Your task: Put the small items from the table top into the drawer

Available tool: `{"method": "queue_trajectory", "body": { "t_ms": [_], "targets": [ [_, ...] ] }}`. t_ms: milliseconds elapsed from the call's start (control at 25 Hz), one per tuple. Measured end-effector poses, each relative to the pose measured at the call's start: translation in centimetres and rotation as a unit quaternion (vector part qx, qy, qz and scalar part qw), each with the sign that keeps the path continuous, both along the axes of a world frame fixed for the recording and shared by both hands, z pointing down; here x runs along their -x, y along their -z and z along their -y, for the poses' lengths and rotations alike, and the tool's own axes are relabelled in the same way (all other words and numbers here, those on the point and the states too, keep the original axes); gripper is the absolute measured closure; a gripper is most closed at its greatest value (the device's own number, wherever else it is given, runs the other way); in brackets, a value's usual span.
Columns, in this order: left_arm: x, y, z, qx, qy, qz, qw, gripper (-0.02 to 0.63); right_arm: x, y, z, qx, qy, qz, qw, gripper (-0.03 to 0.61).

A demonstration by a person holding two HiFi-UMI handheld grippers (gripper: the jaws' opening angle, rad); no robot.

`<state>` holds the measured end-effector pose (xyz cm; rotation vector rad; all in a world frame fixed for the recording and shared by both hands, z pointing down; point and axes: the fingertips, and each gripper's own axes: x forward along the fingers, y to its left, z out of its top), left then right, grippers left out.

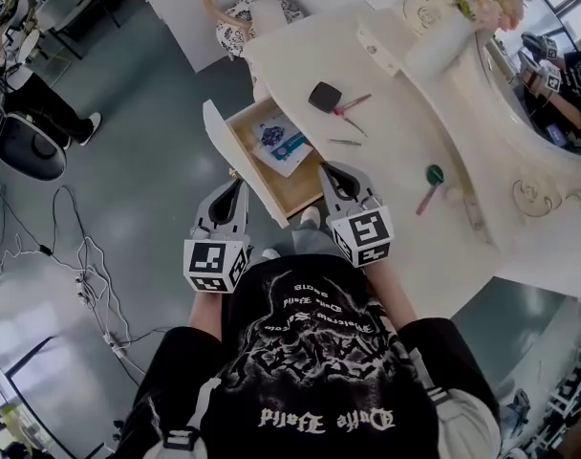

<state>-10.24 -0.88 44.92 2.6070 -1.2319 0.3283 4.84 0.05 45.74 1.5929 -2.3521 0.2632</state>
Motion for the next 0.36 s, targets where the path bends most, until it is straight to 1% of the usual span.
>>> {"method": "queue_trajectory", "body": {
  "t_ms": [360],
  "targets": [
    [0.38,-0.18,-0.52,0.001,-0.001,0.003,1.0000,0.598,0.42,-0.36,-0.78,0.004,0.000,-0.003,1.000,0.569]
  ]
}}
